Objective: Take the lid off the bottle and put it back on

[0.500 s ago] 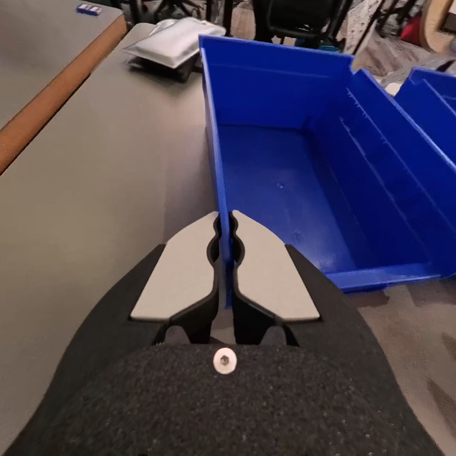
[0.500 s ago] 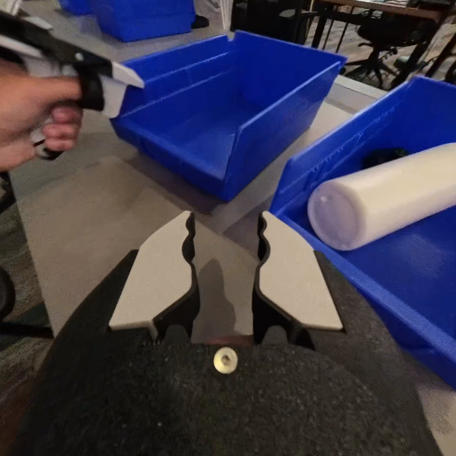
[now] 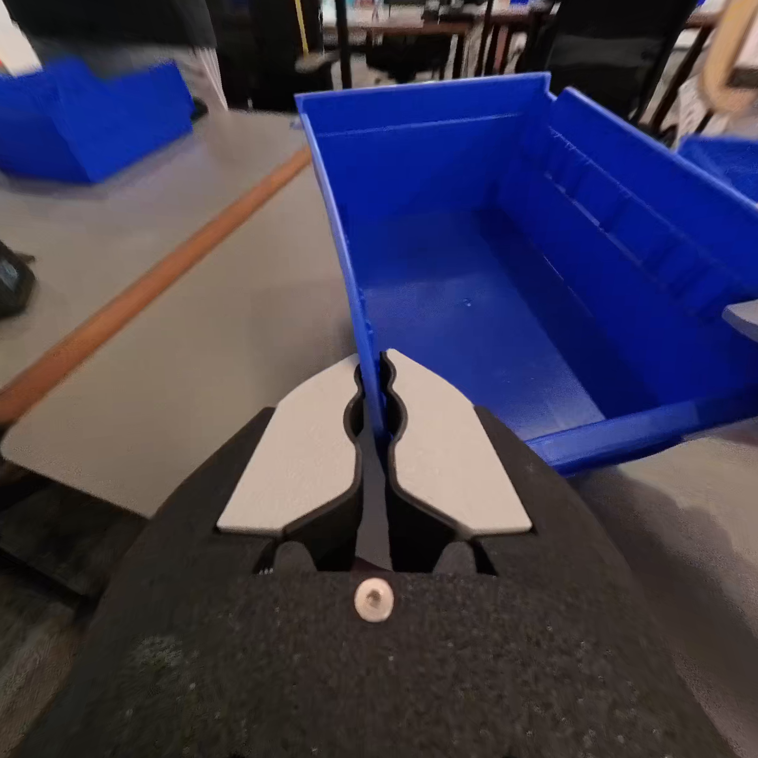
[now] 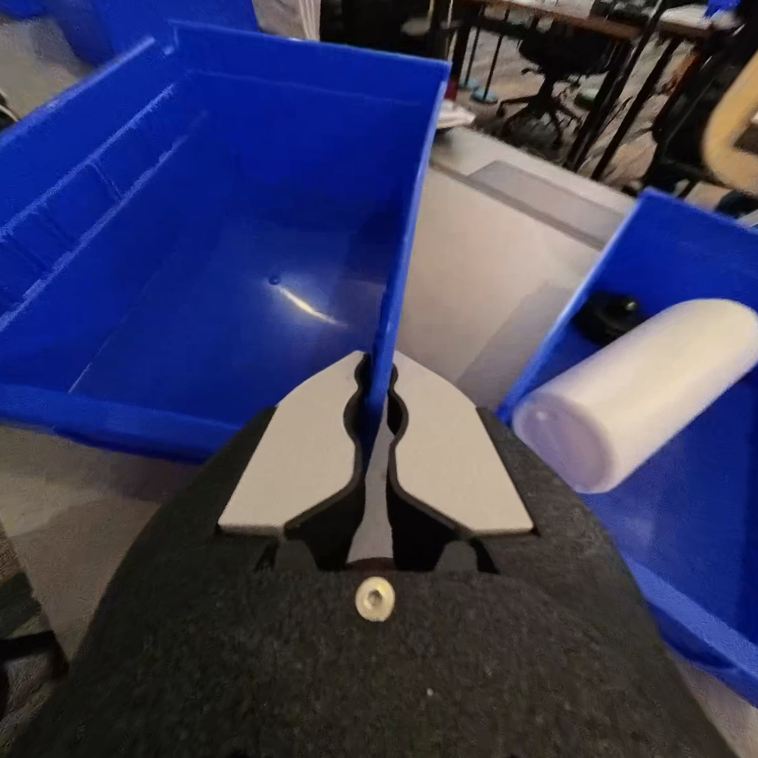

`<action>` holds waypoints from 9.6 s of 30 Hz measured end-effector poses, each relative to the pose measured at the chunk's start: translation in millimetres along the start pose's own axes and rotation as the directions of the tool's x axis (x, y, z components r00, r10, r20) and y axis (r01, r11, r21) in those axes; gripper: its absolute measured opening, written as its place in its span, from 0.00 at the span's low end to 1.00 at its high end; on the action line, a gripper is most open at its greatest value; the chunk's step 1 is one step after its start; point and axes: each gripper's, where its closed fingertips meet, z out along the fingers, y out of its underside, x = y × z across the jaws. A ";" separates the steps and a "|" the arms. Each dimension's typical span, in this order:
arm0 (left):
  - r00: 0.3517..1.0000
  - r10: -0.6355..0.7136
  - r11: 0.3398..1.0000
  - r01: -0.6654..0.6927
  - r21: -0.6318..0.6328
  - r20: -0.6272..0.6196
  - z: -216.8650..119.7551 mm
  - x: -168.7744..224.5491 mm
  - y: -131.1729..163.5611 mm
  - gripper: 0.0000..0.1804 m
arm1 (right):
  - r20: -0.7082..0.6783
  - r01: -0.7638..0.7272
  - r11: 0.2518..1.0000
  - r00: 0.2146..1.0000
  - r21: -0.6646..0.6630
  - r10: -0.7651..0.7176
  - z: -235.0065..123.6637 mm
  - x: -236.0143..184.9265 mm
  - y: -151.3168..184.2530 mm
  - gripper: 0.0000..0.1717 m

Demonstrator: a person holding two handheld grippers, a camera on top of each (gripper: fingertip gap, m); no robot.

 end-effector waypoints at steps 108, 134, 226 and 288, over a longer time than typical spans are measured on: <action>0.574 -0.219 0.968 0.028 -0.249 -0.789 3.2 239.9 6.9 0.32 | 0.200 -0.107 0.994 0.975 0.018 0.101 -113.4 177.0 94.4 0.42; 0.491 0.129 0.912 -0.400 -0.091 -0.862 0.2 251.1 10.0 0.39 | 0.117 -0.050 0.989 0.993 0.139 0.034 -162.7 199.6 116.7 0.32; 0.769 0.036 0.963 -0.197 -0.184 -0.638 29.0 199.7 35.8 0.44 | 0.377 0.109 0.981 0.912 0.158 -0.162 4.7 266.1 17.4 0.50; 0.915 0.095 0.519 -0.381 -0.765 -0.392 296.1 120.5 -48.7 0.38 | 0.423 0.064 0.986 0.898 0.156 -0.125 0.2 258.3 21.3 0.49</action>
